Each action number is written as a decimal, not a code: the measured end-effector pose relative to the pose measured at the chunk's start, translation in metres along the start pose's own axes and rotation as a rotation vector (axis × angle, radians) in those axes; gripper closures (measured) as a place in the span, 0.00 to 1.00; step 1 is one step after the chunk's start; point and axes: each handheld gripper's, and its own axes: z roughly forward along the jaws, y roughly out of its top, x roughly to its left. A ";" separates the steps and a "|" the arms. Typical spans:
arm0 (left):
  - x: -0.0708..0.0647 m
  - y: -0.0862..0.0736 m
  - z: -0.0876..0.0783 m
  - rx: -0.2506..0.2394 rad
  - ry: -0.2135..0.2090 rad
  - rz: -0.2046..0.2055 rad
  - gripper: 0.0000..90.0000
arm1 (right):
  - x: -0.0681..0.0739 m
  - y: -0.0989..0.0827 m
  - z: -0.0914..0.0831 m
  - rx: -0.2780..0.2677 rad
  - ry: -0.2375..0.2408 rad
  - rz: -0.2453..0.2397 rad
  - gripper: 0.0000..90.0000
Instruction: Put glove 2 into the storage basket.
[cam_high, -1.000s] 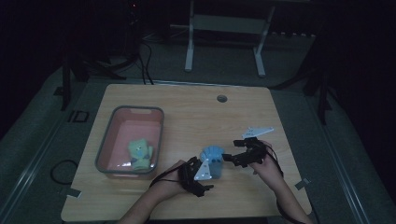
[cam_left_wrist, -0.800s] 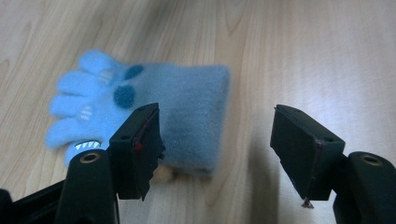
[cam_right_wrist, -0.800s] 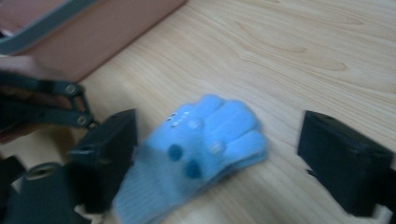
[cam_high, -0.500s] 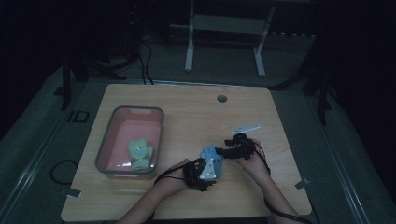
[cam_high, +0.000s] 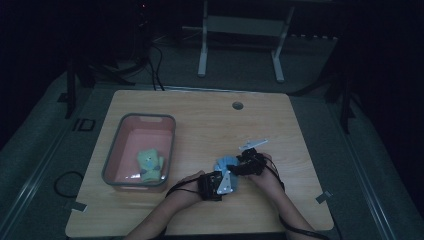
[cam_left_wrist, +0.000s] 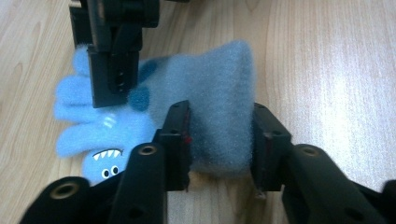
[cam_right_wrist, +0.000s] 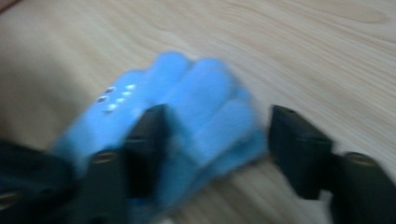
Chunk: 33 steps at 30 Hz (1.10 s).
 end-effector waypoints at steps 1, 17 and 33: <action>0.000 0.000 0.000 0.002 -0.001 -0.002 0.73 | 0.001 0.000 0.000 0.001 0.004 -0.009 0.52; 0.010 0.010 -0.021 0.021 -0.017 -0.036 0.84 | 0.005 0.012 -0.013 -0.018 0.103 0.016 0.90; 0.022 0.015 -0.063 0.031 0.028 -0.035 0.84 | 0.025 0.052 -0.037 -0.092 0.133 -0.027 0.91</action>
